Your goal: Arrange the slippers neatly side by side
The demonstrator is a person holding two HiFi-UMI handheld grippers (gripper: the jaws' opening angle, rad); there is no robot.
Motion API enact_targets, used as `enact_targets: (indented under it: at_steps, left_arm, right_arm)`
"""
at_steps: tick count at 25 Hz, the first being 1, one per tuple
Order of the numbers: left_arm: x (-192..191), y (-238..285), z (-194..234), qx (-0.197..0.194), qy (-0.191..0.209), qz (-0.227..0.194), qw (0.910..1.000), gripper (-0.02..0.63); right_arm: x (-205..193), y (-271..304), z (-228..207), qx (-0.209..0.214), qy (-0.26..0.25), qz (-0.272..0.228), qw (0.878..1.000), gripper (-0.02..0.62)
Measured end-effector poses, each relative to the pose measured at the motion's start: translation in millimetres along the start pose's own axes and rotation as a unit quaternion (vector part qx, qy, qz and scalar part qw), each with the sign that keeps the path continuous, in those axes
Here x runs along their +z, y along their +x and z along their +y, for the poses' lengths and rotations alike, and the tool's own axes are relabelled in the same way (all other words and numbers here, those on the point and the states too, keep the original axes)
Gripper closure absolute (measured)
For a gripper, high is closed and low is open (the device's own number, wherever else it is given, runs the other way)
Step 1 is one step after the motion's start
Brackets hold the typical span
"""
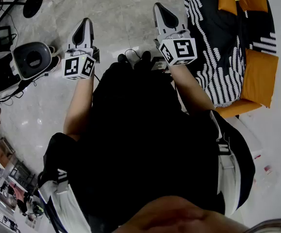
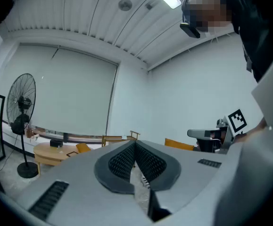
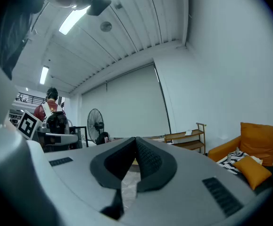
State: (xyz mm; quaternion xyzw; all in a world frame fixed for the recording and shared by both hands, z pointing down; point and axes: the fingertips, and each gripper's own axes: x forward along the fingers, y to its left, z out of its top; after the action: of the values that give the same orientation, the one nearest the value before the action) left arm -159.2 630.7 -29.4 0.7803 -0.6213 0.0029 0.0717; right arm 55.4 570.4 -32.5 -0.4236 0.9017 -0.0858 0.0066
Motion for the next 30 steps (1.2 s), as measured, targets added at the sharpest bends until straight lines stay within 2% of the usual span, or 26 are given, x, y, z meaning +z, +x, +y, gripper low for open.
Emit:
enact_targets:
  at_steps: [4, 8, 16, 20, 24, 30]
  left_arm:
    - [22, 5, 1, -0.001, 0.012, -0.035, 0.9993, 0.591]
    - [34, 0, 5, -0.003, 0.007, -0.057, 0.9984, 0.591]
    - [31, 14, -8, -0.022, -0.001, -0.05, 0.9985, 0.591]
    - [23, 28, -26, -0.033, 0.0, -0.044, 0.9985, 0.591]
    - [10, 40, -33, -0.035, -0.018, -0.036, 0.9986, 0.591]
    - [0, 51, -24, -0.024, -0.032, -0.023, 0.9989, 0.591]
  right_arm:
    - [8, -6, -10, -0.018, -0.005, -0.004, 1.0, 0.563]
    - [16, -16, -12, -0.03, -0.003, -0.014, 0.999, 0.563]
    - [35, -31, -36, -0.04, 0.012, -0.053, 0.998, 0.563]
    - [28, -39, -50, -0.038, 0.009, -0.046, 0.998, 0.563]
    - [13, -37, -57, -0.03, 0.009, -0.029, 0.999, 0.563]
    - [-16, -28, -71, -0.025, 0.038, 0.005, 0.999, 0.563]
